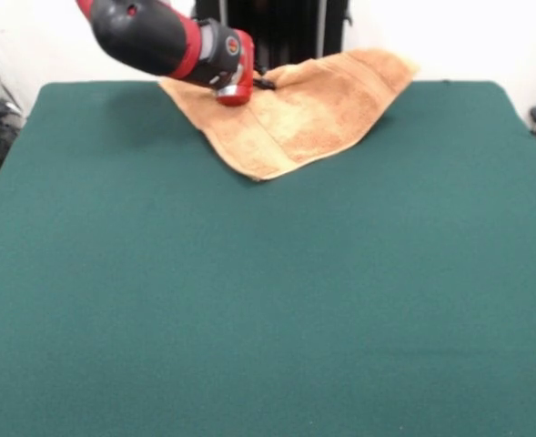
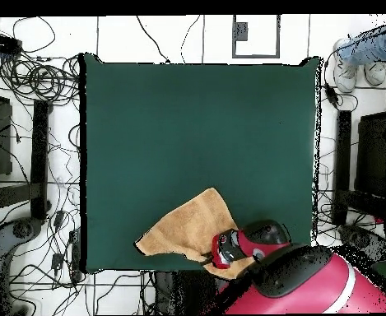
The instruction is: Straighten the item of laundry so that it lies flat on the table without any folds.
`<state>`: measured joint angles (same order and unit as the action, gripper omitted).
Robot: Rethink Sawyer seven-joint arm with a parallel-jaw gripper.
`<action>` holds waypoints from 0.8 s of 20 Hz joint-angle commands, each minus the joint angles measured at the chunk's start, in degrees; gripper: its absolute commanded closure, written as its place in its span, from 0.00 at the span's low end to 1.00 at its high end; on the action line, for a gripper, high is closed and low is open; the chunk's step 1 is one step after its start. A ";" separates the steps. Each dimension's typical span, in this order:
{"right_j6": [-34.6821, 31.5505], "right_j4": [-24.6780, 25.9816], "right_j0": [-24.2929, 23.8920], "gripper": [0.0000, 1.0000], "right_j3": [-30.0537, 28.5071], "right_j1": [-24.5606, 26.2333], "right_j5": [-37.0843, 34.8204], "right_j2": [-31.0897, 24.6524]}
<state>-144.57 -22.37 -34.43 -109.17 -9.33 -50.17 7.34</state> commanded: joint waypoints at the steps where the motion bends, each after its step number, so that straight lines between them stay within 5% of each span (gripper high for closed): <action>1: -1.93 6.45 4.24 1.00 5.70 -1.79 0.33 1.31; 6: -5.08 9.63 4.51 1.00 8.42 -6.65 -10.94 2.71; 16: -5.16 9.61 2.38 1.00 8.55 -6.42 -12.46 0.64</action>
<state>-144.57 -12.87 -33.30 -106.22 -16.49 -57.88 10.80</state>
